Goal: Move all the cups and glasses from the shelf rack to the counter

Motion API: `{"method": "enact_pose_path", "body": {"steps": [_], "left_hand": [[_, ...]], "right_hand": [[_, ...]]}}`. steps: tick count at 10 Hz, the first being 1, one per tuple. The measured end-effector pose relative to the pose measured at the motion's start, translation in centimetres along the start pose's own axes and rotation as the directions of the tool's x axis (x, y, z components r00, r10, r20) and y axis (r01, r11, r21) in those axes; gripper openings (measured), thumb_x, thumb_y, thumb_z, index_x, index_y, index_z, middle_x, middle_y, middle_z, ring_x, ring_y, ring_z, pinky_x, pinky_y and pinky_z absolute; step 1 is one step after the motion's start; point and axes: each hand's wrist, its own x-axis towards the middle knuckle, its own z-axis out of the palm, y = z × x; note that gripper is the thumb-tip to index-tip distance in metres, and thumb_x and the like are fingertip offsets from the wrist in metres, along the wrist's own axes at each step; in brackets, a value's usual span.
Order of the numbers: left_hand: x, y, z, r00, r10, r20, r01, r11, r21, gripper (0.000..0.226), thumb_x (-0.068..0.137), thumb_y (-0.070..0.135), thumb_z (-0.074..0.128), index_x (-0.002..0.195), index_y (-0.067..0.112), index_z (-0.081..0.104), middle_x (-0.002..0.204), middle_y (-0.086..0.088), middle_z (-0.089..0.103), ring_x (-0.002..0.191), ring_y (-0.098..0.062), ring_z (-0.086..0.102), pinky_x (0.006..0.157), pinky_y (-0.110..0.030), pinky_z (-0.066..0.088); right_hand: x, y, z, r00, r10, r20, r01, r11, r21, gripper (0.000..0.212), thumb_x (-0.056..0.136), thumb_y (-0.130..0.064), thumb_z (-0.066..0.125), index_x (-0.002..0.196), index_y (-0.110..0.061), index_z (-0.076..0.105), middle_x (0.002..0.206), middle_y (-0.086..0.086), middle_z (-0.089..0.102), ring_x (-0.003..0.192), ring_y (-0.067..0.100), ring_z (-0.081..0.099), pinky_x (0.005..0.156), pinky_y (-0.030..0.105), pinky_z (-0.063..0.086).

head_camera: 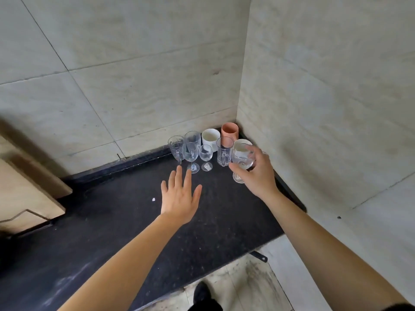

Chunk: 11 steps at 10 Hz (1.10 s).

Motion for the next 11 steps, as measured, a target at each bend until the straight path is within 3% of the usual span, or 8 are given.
{"method": "enact_pose_path", "body": {"steps": [1,2,4,5,6,7,9,11], "left_hand": [[2.8,-0.9,3.4,0.996,-0.005,0.089,0.009,0.999,-0.041,0.069,0.102,0.056,0.017,0.158,0.018,0.015,0.168,-0.012,0.006,0.153,-0.031,0.011,0.12,-0.054,0.018],[5.0,-1.8,6.8,0.984,0.002,0.18,0.008,0.998,-0.057,0.069,0.102,0.057,0.015,0.158,0.018,0.013,0.168,-0.011,0.005,0.153,-0.031,0.009,0.121,-0.054,0.017],[6.6,-2.8,13.0,0.938,0.002,0.346,0.016,0.999,-0.05,0.068,0.101,0.057,0.014,0.158,0.02,0.009,0.168,-0.011,0.002,0.153,-0.031,0.007,0.121,-0.053,0.018],[6.3,-2.9,15.4,0.917,-0.001,0.398,0.002,1.0,-0.004,0.067,0.101,0.057,0.011,0.159,0.022,0.007,0.168,-0.01,0.001,0.153,-0.032,0.006,0.121,-0.054,0.018],[6.0,-2.7,16.9,0.895,-0.012,0.446,0.001,1.0,0.025,0.065,0.102,0.057,0.01,0.159,0.026,0.006,0.168,-0.01,0.0,0.153,-0.033,0.004,0.121,-0.055,0.017],[5.5,-2.4,17.7,0.876,-0.028,0.481,0.003,0.999,0.053,0.064,0.102,0.056,0.01,0.159,0.027,0.007,0.168,-0.01,-0.001,0.153,-0.034,0.001,0.121,-0.056,0.013],[4.6,-2.3,18.7,0.88,-0.032,0.475,-0.04,0.989,0.141,0.07,0.1,0.058,0.009,0.159,0.023,-0.003,0.167,-0.013,-0.008,0.153,-0.038,-0.004,0.12,-0.059,0.011],[4.7,-2.2,18.6,0.857,-0.035,0.514,-0.056,0.985,0.16,0.07,0.1,0.059,0.01,0.158,0.024,-0.01,0.167,-0.012,-0.014,0.153,-0.038,-0.009,0.121,-0.058,0.01]], "right_hand": [[2.2,2.9,3.0,0.997,0.066,0.033,-0.064,0.997,-0.053,0.06,0.075,-0.038,0.086,0.128,-0.029,0.058,0.105,-0.023,0.061,0.1,-0.009,0.058,0.081,0.023,0.049],[3.9,5.7,5.9,0.988,0.137,0.072,-0.128,0.985,-0.115,0.06,0.076,-0.037,0.085,0.13,-0.029,0.058,0.117,-0.015,0.063,0.11,0.008,0.059,0.085,0.023,0.048],[5.5,11.1,10.3,0.958,0.276,0.083,-0.258,0.95,-0.178,0.061,0.076,-0.032,0.085,0.131,-0.024,0.057,0.127,-0.005,0.065,0.118,0.016,0.061,0.099,0.036,0.05],[6.1,13.2,12.1,0.947,0.308,0.093,-0.288,0.941,-0.178,0.061,0.077,-0.03,0.084,0.131,-0.022,0.056,0.127,-0.003,0.062,0.117,0.016,0.06,0.097,0.034,0.049],[6.6,14.7,13.6,0.947,0.305,0.103,-0.285,0.944,-0.168,0.064,0.078,-0.029,0.084,0.133,-0.021,0.053,0.126,-0.006,0.058,0.117,0.014,0.057,0.095,0.028,0.047],[6.8,15.0,14.2,0.953,0.276,0.128,-0.254,0.953,-0.163,0.065,0.079,-0.027,0.084,0.135,-0.022,0.051,0.121,-0.015,0.052,0.115,0.008,0.055,0.097,0.035,0.053],[6.8,15.4,13.9,0.947,0.274,0.17,-0.24,0.951,-0.197,0.068,0.082,-0.032,0.082,0.14,-0.025,0.047,0.134,-0.009,0.054,0.121,0.013,0.057,0.094,0.043,0.058],[5.6,14.7,12.3,0.934,0.284,0.217,-0.201,0.919,-0.338,0.088,0.088,-0.035,0.076,0.157,-0.023,0.024,0.159,0.003,0.035,0.139,0.021,0.048,0.107,0.04,0.049]]}}
